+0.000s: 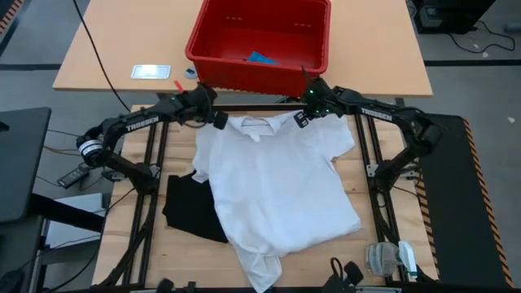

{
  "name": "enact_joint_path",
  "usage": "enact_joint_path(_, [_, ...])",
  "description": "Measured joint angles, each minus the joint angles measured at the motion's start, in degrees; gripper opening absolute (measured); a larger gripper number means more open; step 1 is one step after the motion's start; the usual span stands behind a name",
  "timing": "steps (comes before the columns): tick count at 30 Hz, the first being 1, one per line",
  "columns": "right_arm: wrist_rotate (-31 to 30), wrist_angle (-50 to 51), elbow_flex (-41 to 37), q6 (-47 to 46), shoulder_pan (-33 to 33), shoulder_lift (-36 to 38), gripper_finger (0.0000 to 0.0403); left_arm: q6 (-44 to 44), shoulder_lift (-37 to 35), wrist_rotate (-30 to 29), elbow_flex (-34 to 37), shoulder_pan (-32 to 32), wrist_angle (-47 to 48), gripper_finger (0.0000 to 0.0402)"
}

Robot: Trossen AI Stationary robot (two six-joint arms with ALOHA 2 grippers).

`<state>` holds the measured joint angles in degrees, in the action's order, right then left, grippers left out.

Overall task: Fold laundry
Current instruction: Fold the white shirt

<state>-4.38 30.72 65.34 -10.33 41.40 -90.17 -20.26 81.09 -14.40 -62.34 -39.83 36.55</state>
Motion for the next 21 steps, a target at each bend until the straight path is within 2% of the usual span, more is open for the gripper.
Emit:
enact_joint_path(2, [0.00,-1.85,0.00,-1.52,0.56,-0.80,0.0038,2.11,0.78,0.47,-0.08,-2.44,-1.51,0.0061])
enact_joint_path(7, [-0.02,-5.05,0.00,-3.18,2.49,0.28,0.0100,6.35,2.26,7.63,-0.86,-8.27,-3.73,0.0130])
enact_joint_path(9, [1.14,-4.80,0.13,-4.84,3.18,1.71,0.0117,5.74,2.33,9.59,-2.23,-9.91,-0.08,0.0159])
enact_joint_path(13, [8.01,-0.81,0.55,-8.83,3.89,4.37,0.0127,1.89,1.26,10.02,-6.32,-10.45,7.25,0.0194])
enact_joint_path(17, [14.01,1.10,-3.11,-9.30,1.20,4.87,0.0121,-4.13,0.86,10.13,-3.51,-6.07,9.67,0.0197])
enact_joint_path(21, [19.34,0.53,-11.10,-12.31,-4.60,5.61,0.0118,-16.67,0.99,11.02,3.07,6.49,9.10,0.0195])
